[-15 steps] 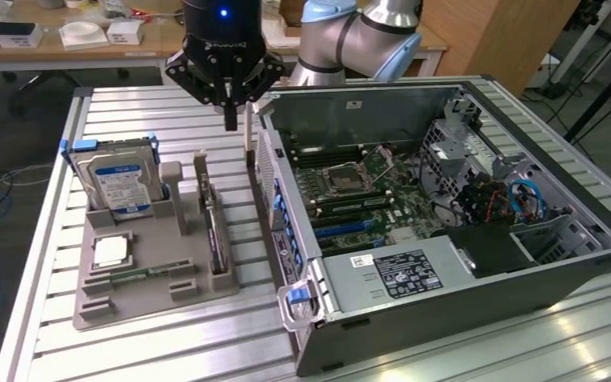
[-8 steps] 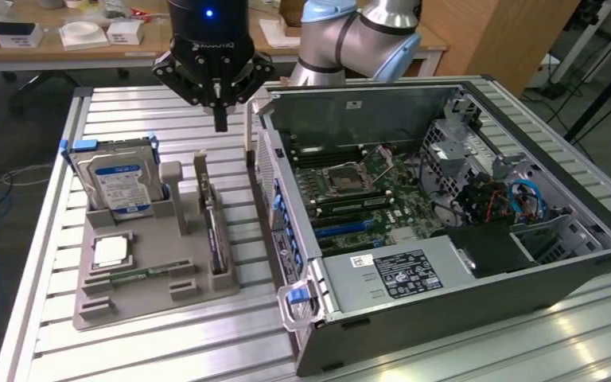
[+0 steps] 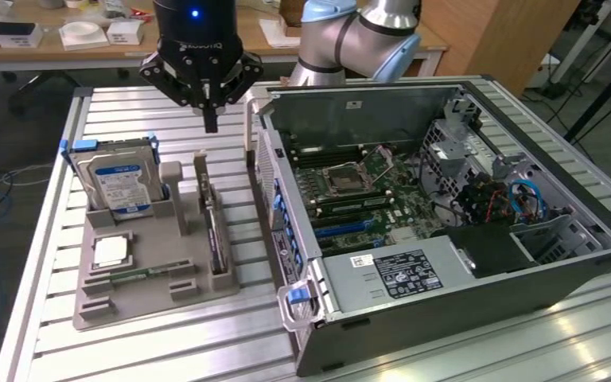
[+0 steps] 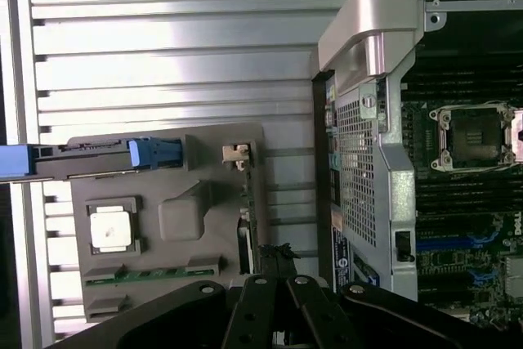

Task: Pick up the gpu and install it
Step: 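Reach for the gpu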

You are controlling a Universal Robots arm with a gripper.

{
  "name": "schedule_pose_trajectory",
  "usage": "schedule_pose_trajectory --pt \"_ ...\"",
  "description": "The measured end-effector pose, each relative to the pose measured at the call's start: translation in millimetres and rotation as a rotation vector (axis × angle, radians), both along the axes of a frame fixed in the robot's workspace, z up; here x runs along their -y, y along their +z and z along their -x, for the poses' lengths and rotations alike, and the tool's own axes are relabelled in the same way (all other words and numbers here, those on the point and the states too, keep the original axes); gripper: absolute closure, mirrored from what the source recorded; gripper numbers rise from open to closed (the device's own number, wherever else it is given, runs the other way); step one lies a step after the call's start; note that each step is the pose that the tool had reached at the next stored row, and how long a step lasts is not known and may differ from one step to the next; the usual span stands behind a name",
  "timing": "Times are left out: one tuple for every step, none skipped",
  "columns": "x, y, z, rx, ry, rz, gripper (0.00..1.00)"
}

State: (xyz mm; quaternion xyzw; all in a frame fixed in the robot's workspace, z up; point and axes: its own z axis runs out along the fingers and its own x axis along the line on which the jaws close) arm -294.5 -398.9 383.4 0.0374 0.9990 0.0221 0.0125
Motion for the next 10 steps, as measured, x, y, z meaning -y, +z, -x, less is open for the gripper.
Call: schedule_pose_trajectory --pt "0.0 -0.1 1.2 0.0000 0.000 0.0000 0.89" --pt "0.0 0.0 1.2 0.0000 0.000 0.0000 0.89" --pt "0.0 -0.1 1.2 0.0000 0.000 -0.0001 0.89" --pt "0.0 0.0 1.2 0.0000 0.000 0.0000 0.89" --pt "0.0 0.0 1.2 0.0000 0.000 -0.0001 0.89" --pt "0.0 0.0 1.7 0.0000 0.000 0.0000 0.89" --pt "0.0 0.0 3.0 -0.0001 0.000 0.0000 0.89" --pt "0.1 -0.1 4.5 0.0001 0.000 -0.0001 0.89" --pt "0.1 0.0 6.0 0.0000 0.000 0.0000 0.89" --pt "0.0 -0.1 7.3 0.0000 0.000 0.0000 0.89"
